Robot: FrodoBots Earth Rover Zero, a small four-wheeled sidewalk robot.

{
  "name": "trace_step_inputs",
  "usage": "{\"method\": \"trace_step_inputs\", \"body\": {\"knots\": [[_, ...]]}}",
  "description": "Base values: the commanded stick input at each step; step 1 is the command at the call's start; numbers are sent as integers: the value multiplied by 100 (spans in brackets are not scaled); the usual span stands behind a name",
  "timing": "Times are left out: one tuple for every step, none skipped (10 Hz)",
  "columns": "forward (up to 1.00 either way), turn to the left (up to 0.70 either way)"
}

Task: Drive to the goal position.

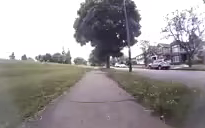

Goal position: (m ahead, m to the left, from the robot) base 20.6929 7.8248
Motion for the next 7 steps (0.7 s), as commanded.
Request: {"method": "trace_step_inputs", "body": {"knots": [[70,0],[70,0],[70,0],[70,0],[70,0],[70,0],[70,0]]}}
